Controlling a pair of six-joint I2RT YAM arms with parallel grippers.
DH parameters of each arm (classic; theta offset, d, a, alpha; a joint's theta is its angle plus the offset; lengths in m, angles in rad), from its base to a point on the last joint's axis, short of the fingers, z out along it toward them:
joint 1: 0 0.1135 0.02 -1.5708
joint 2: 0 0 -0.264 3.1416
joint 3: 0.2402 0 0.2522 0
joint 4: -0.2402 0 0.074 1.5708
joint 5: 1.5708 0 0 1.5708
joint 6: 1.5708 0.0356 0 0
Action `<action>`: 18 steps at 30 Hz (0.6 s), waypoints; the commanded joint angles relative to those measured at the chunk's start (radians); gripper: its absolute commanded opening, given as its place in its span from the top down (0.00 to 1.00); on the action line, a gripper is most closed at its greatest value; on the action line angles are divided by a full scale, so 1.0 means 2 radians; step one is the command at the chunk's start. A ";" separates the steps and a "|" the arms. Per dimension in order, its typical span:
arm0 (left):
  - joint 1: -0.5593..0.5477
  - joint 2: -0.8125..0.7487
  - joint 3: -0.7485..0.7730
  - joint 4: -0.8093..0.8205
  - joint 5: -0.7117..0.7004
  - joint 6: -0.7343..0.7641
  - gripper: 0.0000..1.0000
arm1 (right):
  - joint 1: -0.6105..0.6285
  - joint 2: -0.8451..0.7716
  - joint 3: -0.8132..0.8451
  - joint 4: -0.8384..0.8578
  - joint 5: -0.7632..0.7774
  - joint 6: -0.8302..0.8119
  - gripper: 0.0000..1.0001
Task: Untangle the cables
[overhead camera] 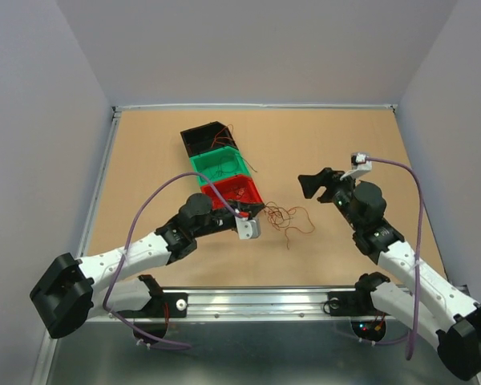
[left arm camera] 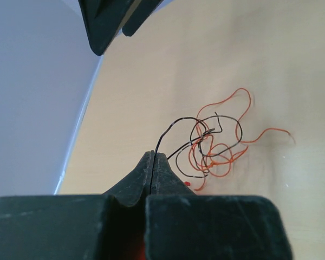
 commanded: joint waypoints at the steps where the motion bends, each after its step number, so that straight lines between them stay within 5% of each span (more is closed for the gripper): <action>1: 0.005 -0.001 0.040 0.023 -0.021 -0.040 1.00 | 0.006 0.006 -0.010 0.118 -0.192 -0.064 0.16; 5: 0.010 0.001 0.047 0.016 -0.016 -0.045 1.00 | 0.011 0.052 -0.006 0.166 -0.294 -0.065 0.14; 18: 0.031 -0.009 0.061 0.004 -0.007 -0.066 1.00 | 0.079 0.077 -0.009 0.199 -0.314 -0.128 0.20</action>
